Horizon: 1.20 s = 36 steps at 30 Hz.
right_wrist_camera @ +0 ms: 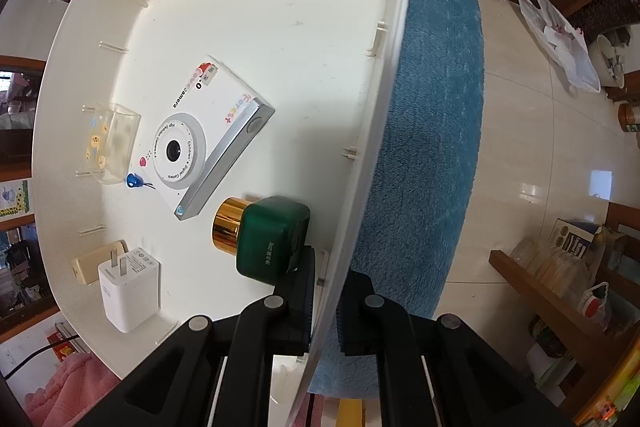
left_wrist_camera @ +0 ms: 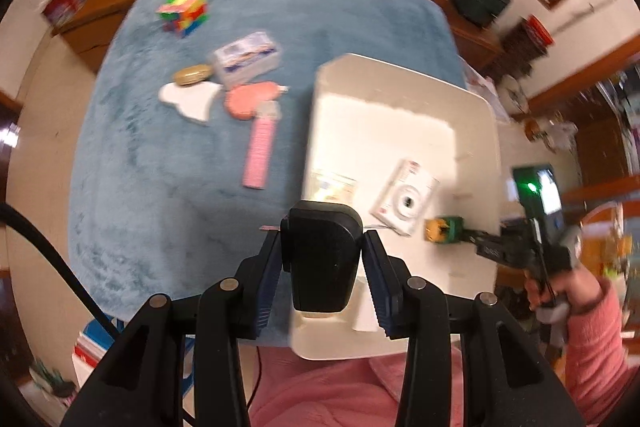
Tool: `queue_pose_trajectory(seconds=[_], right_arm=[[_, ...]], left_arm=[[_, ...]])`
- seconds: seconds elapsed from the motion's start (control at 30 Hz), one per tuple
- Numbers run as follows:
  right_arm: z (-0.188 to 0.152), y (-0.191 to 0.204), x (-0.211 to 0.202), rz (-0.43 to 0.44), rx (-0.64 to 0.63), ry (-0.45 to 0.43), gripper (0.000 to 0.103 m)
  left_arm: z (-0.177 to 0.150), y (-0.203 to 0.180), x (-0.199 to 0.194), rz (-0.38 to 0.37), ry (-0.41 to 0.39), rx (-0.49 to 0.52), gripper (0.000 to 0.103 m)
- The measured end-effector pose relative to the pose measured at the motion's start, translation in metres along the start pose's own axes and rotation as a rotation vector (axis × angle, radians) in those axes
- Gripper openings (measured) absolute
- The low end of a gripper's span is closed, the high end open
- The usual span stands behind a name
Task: Organize rigid objects
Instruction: 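Carry the black charger with the left gripper over the tray, then lower the black charger into the tray and open the left gripper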
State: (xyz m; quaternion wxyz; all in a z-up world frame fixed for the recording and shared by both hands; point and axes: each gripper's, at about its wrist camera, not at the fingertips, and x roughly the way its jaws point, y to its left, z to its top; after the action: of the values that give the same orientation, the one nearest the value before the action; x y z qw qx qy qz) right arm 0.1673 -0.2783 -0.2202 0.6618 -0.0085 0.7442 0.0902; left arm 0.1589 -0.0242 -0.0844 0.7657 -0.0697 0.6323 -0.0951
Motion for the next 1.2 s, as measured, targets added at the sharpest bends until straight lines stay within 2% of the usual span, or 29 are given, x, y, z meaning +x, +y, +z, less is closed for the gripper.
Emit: queue_pose_trajectory(seconds=[0.13, 0.57, 0.67, 0.73, 0.77, 1.03, 1.2], right_arm=[[0.0, 0.0, 0.0, 0.0, 0.002, 0.001, 0.009], [0.0, -0.003, 0.0, 0.006, 0.021, 0.001, 0.009], [0.0, -0.004, 0.001, 0.005, 0.024, 0.002, 0.009], [0.0, -0.004, 0.001, 0.006, 0.027, 0.0, 0.009], [0.0, -0.005, 0.001, 0.006, 0.03, 0.0, 0.009], [-0.002, -0.011, 0.002, 0.017, 0.053, -0.006, 0.009], [-0.004, -0.014, 0.002, 0.015, 0.062, -0.009, 0.009]], left_arm=[[-0.003, -0.025, 0.007, -0.022, 0.022, 0.09, 0.044], [-0.013, -0.066, 0.024, -0.061, 0.118, 0.258, 0.044], [-0.008, -0.064, 0.02, -0.061, 0.113, 0.267, 0.049], [-0.004, -0.06, 0.018, -0.055, 0.103, 0.255, 0.064], [-0.002, -0.056, 0.018, -0.05, 0.095, 0.246, 0.065], [0.03, -0.012, 0.024, 0.015, 0.081, 0.169, 0.068], [0.052, 0.015, 0.041, 0.057, 0.108, 0.136, 0.068]])
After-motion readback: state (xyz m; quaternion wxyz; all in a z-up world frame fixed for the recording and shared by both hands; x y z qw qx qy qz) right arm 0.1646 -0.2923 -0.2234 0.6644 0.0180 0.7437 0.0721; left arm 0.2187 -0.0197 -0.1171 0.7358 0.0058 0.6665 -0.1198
